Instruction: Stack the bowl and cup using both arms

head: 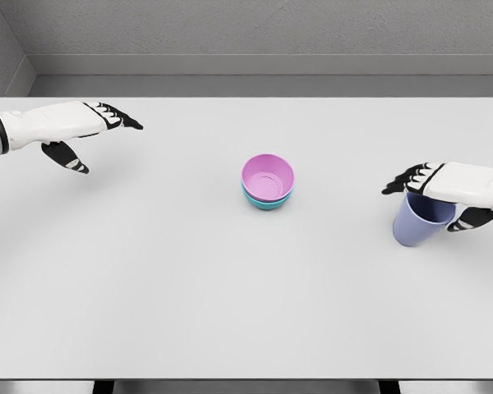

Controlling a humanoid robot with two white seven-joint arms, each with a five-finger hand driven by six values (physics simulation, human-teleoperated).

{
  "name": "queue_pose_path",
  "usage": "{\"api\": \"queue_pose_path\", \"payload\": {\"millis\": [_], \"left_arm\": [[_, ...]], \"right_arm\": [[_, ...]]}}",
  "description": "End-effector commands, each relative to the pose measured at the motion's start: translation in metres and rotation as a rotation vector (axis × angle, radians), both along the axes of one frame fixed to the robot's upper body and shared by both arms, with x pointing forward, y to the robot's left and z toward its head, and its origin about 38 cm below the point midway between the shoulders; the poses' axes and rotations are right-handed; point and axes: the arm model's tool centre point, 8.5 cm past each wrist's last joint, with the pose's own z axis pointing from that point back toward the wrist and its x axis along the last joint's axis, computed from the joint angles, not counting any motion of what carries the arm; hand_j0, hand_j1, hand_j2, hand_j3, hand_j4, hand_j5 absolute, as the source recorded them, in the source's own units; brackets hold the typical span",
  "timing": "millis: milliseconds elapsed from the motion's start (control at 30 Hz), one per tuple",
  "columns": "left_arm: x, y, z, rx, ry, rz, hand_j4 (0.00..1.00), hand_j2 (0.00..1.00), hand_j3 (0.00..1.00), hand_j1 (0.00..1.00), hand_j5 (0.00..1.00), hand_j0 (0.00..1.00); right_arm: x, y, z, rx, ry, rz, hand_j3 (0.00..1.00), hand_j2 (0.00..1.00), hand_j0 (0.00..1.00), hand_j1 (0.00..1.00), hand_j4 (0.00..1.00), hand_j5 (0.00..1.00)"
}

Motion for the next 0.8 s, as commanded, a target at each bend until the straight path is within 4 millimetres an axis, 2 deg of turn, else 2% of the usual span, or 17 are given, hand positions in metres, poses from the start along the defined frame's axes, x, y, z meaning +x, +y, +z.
{"api": "queue_pose_path", "payload": {"millis": [0,67,200,400,767], "left_arm": [[0.0,0.001,0.001,-0.006,-0.001,0.004,1.0,1.0,1.0,1.0,1.0,1.0],[0.0,0.001,0.001,-0.006,-0.001,0.004,1.0,1.0,1.0,1.0,1.0,1.0],[0.0,0.001,0.001,-0.006,-0.001,0.004,1.0,1.0,1.0,1.0,1.0,1.0],[0.0,0.001,0.001,-0.006,-0.001,0.004,1.0,1.0,1.0,1.0,1.0,1.0],[0.0,0.001,0.001,-0.006,-0.001,0.004,1.0,1.0,1.0,1.0,1.0,1.0]], "right_arm": [[0.0,0.0,0.0,0.0,0.002,-0.002,0.89,0.89,0.89,0.89,0.89,0.89],[0.0,0.0,-0.002,-0.001,0.006,-0.001,0.77,0.77,0.77,0.77,0.77,0.77],[0.0,0.002,-0.003,0.003,0.007,0.002,0.68,0.68,0.68,0.68,0.68,0.68],[0.0,0.003,-0.002,0.004,0.005,0.005,0.68,0.68,0.68,0.68,0.68,0.68],[0.005,0.004,0.013,0.008,-0.036,0.008,0.68,0.68,0.68,0.68,0.68,0.68]]}}
